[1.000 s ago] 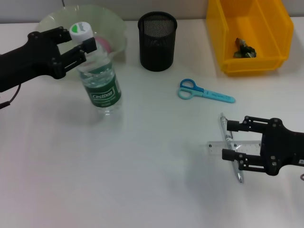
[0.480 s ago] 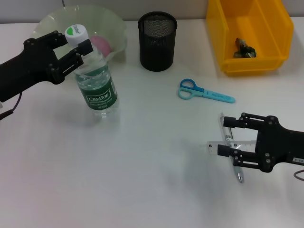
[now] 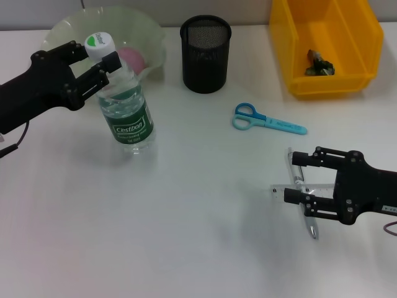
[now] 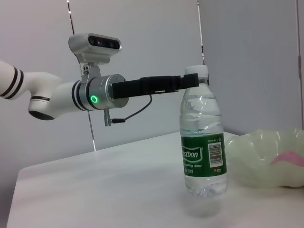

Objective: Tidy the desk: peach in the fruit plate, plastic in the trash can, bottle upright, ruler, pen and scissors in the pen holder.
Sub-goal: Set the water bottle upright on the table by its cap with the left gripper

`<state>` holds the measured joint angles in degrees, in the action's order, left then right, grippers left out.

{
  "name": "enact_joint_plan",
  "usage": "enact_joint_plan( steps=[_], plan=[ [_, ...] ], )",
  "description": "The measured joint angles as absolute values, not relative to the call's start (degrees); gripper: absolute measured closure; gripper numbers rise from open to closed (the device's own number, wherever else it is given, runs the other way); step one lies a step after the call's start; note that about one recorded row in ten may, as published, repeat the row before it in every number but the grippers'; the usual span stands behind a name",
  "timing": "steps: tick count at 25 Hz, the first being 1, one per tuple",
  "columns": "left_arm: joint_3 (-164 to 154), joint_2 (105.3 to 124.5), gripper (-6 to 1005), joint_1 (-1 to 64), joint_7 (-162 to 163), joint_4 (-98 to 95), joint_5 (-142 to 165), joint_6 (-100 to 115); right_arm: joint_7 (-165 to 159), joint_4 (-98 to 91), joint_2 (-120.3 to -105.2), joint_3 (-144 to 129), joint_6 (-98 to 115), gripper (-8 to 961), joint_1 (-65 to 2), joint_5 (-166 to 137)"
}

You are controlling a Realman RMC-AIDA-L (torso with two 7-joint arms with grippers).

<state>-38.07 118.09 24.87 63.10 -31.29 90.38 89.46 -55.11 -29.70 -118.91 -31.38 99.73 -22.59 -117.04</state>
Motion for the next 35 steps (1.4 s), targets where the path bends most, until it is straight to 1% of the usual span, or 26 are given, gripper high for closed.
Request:
enact_joint_plan(
  steps=[9,15,23,35],
  plan=[
    [-38.09,118.17,567,24.28,62.59,-31.29,90.67,88.63,-55.10,-29.70,-118.91,-31.38,99.73,253,-22.43,-117.05],
    [-37.42,117.46,566,22.24,61.52,-31.70,90.39,87.42,-55.10,-29.70,-118.91,-31.37,99.75,253,-22.32,-117.03],
    [-34.02,117.16,566,21.03,58.77,-31.35,90.34,83.22,-55.11,-29.70,-119.00,-31.37,99.76,253,-22.32,-116.98],
    [-29.79,118.42,567,21.90,54.64,-30.16,90.09,77.41,-55.44,-29.71,-119.00,-31.37,100.12,253,-22.13,-116.32]
  ],
)
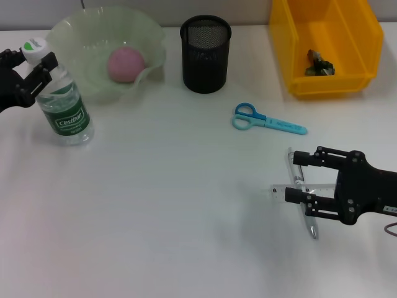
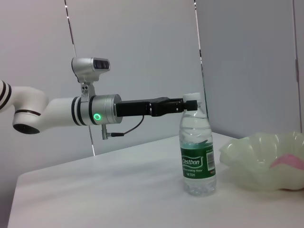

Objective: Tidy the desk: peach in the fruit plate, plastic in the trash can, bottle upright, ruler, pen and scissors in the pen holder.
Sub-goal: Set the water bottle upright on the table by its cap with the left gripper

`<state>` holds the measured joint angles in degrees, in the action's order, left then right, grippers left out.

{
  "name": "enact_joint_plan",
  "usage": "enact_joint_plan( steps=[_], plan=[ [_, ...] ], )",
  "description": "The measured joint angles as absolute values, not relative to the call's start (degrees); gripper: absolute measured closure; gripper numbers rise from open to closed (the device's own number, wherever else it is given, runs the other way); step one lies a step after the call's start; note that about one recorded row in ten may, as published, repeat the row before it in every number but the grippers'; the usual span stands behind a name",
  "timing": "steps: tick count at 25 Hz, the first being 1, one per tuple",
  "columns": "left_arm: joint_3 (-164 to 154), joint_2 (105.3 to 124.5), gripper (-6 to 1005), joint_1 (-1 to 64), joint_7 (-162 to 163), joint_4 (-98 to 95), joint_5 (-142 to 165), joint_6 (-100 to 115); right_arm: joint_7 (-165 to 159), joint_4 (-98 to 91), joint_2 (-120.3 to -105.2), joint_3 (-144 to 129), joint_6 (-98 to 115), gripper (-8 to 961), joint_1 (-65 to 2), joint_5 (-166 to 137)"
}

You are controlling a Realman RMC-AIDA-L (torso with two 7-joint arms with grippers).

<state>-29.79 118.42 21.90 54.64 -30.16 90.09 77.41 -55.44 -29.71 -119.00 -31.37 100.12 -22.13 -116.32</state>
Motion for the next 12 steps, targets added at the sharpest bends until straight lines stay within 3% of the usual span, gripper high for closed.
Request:
enact_joint_plan(
  steps=[12],
  plan=[
    [-28.59,118.35,566,22.59,51.88,-28.40,89.01,76.25,-55.62,-29.61,-119.00,-31.37,100.09,252,-22.06,-116.12]
  ],
)
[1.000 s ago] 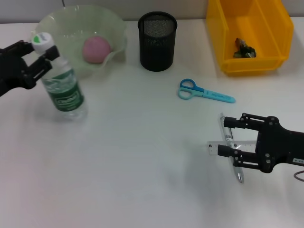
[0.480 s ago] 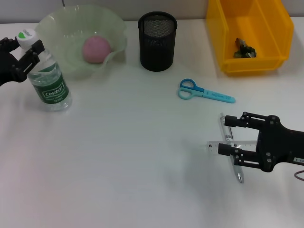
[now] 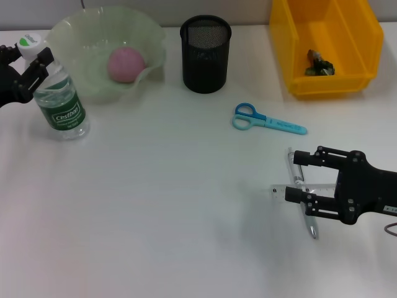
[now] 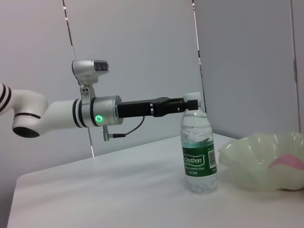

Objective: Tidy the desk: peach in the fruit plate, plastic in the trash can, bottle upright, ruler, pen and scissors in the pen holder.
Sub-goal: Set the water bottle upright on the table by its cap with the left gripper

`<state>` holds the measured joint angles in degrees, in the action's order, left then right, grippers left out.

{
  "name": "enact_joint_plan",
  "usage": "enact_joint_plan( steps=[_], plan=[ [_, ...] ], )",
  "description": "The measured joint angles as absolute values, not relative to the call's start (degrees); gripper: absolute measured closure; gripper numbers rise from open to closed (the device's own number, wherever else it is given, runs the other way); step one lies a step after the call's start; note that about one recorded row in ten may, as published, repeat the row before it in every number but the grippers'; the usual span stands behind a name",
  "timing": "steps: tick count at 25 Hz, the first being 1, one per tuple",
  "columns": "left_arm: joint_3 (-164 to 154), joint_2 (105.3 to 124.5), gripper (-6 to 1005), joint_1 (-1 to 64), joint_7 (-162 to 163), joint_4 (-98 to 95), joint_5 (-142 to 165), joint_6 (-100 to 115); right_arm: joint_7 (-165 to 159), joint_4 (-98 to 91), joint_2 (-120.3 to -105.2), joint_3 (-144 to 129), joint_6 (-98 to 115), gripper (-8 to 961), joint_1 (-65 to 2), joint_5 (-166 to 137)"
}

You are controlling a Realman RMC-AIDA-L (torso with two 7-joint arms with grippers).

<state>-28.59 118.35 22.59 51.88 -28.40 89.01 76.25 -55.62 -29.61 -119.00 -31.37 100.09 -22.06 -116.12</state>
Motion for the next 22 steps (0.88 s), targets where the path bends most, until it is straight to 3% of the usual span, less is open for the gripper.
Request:
enact_joint_plan(
  steps=[22],
  plan=[
    [-28.73,118.39,567,22.77,51.85,-28.38,89.01,75.65,-56.00,-29.62,-118.91,-31.28,99.93,253,-22.59,-116.10]
  ],
)
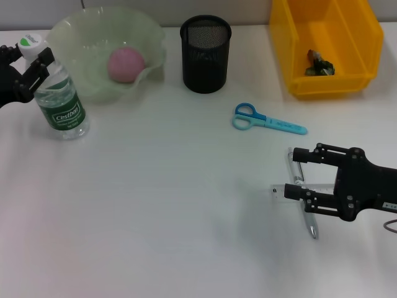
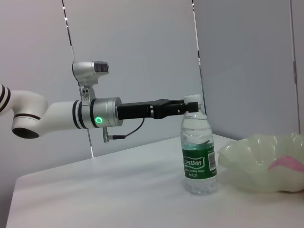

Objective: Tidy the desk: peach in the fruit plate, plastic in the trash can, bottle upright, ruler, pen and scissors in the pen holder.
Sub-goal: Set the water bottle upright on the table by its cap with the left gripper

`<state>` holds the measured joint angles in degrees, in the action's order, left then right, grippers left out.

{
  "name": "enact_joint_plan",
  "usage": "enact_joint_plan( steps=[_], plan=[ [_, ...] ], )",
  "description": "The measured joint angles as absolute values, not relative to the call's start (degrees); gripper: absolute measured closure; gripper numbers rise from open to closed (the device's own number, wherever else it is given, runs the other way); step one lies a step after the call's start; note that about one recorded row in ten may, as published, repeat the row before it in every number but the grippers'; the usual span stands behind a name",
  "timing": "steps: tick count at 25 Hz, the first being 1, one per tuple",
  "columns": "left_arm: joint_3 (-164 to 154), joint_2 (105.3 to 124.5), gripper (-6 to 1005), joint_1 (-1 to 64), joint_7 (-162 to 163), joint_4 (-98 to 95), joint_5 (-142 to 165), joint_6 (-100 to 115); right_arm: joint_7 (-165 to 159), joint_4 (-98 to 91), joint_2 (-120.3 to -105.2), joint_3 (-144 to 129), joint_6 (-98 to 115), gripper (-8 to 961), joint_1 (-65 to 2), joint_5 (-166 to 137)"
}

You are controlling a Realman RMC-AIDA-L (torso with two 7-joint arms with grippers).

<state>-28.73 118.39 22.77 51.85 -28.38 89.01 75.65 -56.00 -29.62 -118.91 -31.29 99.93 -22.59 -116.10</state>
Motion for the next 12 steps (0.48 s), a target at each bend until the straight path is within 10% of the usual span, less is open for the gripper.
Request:
enact_joint_plan(
  steps=[12],
  plan=[
    [-28.93,118.39,507,22.76,51.85,-28.38,89.03,75.58,-56.11,-29.62,-118.91,-31.28,100.15,253,-22.59,-116.10]
  ],
)
